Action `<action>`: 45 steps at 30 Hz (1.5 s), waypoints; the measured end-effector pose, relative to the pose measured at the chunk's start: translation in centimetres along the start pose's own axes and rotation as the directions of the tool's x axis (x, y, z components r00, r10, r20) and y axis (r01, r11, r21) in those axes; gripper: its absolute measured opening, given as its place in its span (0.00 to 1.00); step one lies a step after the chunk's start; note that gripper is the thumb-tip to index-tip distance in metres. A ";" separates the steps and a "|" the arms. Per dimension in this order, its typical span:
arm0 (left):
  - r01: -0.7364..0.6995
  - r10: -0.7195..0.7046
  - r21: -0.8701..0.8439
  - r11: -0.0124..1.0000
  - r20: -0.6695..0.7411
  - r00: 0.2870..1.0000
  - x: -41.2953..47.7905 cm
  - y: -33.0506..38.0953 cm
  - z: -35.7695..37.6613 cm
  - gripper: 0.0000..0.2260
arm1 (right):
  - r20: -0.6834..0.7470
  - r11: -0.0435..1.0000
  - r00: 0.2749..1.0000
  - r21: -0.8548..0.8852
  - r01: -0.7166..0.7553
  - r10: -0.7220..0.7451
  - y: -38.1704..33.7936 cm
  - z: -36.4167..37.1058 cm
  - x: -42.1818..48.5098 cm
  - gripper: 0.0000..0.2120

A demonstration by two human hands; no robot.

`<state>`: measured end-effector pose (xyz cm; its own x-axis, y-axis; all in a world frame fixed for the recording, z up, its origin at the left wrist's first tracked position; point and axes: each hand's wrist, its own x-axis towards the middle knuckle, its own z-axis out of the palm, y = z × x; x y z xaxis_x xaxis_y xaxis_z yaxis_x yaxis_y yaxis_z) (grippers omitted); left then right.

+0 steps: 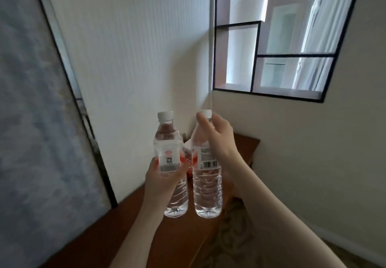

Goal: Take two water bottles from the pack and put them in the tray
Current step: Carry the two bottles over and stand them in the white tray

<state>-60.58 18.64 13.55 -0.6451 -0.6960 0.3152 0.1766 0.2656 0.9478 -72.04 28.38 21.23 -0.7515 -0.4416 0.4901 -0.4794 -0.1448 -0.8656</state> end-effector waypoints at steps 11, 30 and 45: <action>-0.056 0.059 -0.026 0.998 0.134 0.989 12.8 -6.3 19.9 0.24 | -0.084 0.997 0.996 -0.067 0.027 -0.032 11.2 -14.0 14.2 0.10; 0.167 -0.179 -0.106 0.980 -0.122 0.976 27.3 -13.5 43.0 0.31 | 0.318 0.995 0.947 0.094 0.015 -0.044 29.7 -27.6 35.9 0.11; 0.425 -0.360 0.091 0.901 -0.391 0.847 30.2 -27.8 45.6 0.39 | 0.707 0.995 0.704 0.002 -0.098 0.068 45.5 -25.9 41.7 0.08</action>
<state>-118.87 20.67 -5.48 -0.3195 -0.9460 -0.0551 -0.1824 0.0043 0.9832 -136.85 26.30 4.96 -0.2413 -0.9467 0.2135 -0.4025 -0.1025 -0.9097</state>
